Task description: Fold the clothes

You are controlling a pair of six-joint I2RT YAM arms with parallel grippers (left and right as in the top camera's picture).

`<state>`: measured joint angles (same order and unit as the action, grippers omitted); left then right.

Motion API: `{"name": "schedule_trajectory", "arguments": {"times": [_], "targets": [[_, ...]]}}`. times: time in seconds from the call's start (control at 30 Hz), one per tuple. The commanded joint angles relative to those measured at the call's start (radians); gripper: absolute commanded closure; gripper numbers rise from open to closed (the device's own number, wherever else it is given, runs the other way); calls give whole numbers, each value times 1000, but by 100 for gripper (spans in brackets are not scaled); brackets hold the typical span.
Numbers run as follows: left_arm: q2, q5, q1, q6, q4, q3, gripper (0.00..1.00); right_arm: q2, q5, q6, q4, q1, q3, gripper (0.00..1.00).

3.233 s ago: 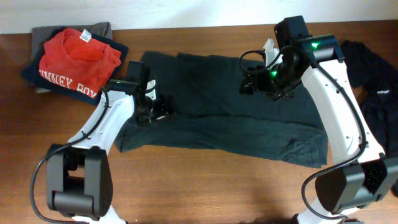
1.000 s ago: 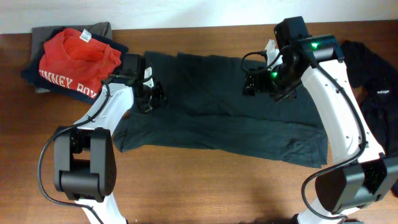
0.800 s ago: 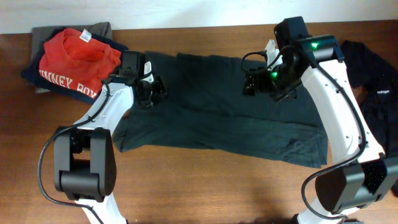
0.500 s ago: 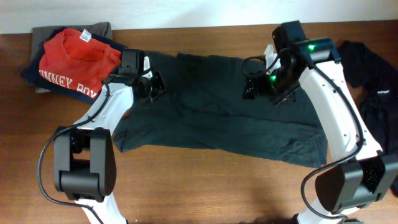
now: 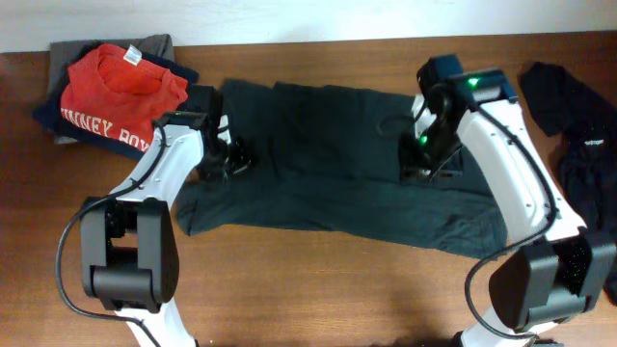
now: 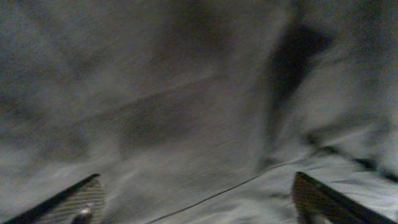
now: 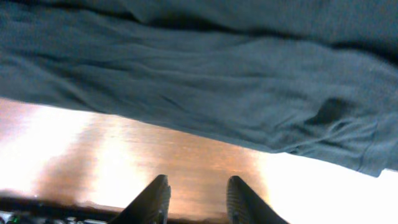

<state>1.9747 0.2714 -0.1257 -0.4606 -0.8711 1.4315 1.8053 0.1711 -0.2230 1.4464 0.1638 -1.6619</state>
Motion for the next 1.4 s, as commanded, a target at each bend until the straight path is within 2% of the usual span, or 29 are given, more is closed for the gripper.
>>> {"name": "schedule_trajectory", "arguments": {"times": [0.0,0.07,0.1,0.23,0.27,0.3,0.37,0.4,0.53,0.57,0.77,0.9,1.37], "targets": [[-10,-163,5,32,-55,18,11,-13,-53,-31,-32,-16,124,66],[-10,-191,9,32,-87,18,11,-13,-62,-75,-83,-50,223,66],[-9,-194,11,39,-92,16,17,-13,-63,-82,-101,-62,251,66],[6,-193,24,73,-92,12,20,-13,-64,-107,-184,-119,359,71],[13,-193,25,74,-92,11,21,-13,-64,-108,-206,-137,384,73],[21,-193,25,74,-92,11,26,-13,-63,-108,-220,-153,401,80],[40,-190,25,89,-92,11,42,-13,-63,-108,-251,-187,436,96],[46,-190,25,90,-92,11,50,-13,-60,-108,-265,-201,449,96],[84,-190,25,100,-90,11,97,-13,-49,-108,-312,-235,489,96],[90,-190,25,100,-91,11,99,-13,-49,-108,-323,-239,497,96],[127,-193,25,126,-88,11,99,-13,-53,-150,-447,-246,591,96],[165,-262,35,126,-93,10,99,-13,-52,-202,-523,-272,661,96],[171,-294,163,125,-121,9,99,-12,-117,-192,-557,-480,698,96]]}}
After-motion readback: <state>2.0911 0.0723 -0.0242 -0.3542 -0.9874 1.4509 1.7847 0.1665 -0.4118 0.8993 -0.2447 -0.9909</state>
